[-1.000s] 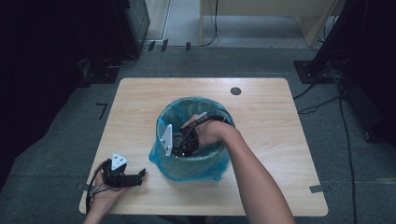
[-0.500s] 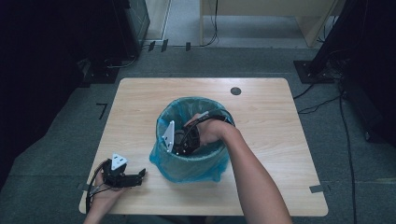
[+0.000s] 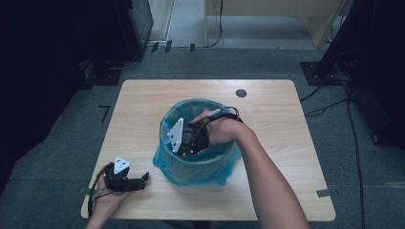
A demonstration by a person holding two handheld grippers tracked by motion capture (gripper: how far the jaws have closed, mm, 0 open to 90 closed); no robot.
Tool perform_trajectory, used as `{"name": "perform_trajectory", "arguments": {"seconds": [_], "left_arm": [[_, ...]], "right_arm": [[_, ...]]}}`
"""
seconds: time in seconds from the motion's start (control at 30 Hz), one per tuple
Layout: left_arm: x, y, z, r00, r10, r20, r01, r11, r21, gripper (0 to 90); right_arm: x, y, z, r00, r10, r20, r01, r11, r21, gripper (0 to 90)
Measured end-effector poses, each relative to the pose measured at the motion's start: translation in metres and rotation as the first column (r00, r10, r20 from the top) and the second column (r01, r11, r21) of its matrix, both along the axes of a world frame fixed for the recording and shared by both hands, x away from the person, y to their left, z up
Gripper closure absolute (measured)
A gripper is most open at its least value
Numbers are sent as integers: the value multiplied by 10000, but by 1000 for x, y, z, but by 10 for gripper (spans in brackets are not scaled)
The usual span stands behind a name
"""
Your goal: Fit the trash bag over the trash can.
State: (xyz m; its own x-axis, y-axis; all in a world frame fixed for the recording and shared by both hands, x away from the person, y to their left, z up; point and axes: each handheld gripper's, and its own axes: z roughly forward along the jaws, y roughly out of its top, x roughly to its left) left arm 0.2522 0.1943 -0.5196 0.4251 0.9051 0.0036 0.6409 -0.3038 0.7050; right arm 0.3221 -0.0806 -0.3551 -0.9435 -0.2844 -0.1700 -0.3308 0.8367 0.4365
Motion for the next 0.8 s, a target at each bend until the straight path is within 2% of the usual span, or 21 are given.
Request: {"name": "perform_trajectory", "arguments": {"seconds": [0.2,0.33,0.8], "left_arm": [[0,0,0,10000,-1,-2,1,10000,6,0],[0,0,0,10000,-4,-7,4,10000,5,0],[0,0,0,10000,-2,2,2,10000,3,0]], "right_arm": [[-9,-14,23,10000,-58,57,56,9992,402,900],[-15,-23,35,9997,-155,165,147,9987,495,900],[-35,-50,59,9991,-168,391,140,9974,710,900]]}}
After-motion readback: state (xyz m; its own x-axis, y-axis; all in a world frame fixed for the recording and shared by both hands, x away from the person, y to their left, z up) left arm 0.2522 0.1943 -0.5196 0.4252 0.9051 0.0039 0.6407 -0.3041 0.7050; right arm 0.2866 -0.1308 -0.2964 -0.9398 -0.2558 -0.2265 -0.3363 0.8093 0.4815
